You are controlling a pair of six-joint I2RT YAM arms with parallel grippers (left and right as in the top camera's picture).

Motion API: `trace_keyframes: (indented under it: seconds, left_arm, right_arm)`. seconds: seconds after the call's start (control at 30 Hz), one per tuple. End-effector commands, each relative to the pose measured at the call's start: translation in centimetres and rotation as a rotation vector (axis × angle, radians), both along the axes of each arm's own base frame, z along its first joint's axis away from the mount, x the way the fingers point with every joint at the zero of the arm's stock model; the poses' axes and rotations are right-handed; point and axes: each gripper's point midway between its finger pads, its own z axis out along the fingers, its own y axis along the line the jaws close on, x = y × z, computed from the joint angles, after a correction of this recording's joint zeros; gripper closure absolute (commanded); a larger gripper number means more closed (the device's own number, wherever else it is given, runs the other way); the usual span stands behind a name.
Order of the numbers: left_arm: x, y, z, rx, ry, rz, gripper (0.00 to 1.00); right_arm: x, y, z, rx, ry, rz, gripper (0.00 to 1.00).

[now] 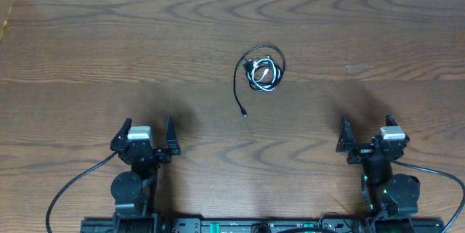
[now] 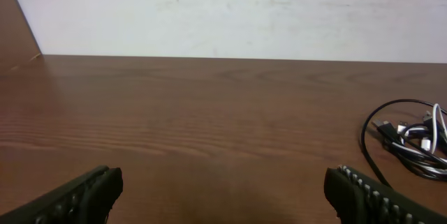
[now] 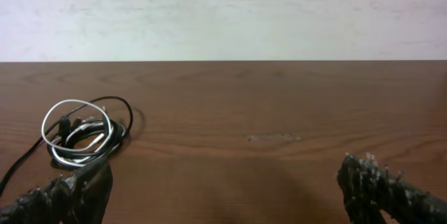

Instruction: Untangle cables

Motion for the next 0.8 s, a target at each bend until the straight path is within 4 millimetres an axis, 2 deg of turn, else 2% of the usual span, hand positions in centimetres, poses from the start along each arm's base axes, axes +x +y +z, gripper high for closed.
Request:
trace_keyframes:
  seconds: [0.0,0.53,0.77]
  left_arm:
    - [-0.14,-0.54,-1.56,0.002,0.055,-0.035,0.02]
    - [-0.14,-0.55,-1.55,0.002,0.055,-0.035,0.02]
    - [-0.14,-0.57,-1.66,-0.099,0.061,-0.02,0.02]
  right_arm:
    - [-0.04,0.17,-0.04,-0.012,0.0,0.009,0.01]
    - [-0.03,0.17,0.04,0.006,-0.002,0.008,0.01]
    - [-0.02,-0.1,0.05,0.022,-0.002,-0.009,0.01]
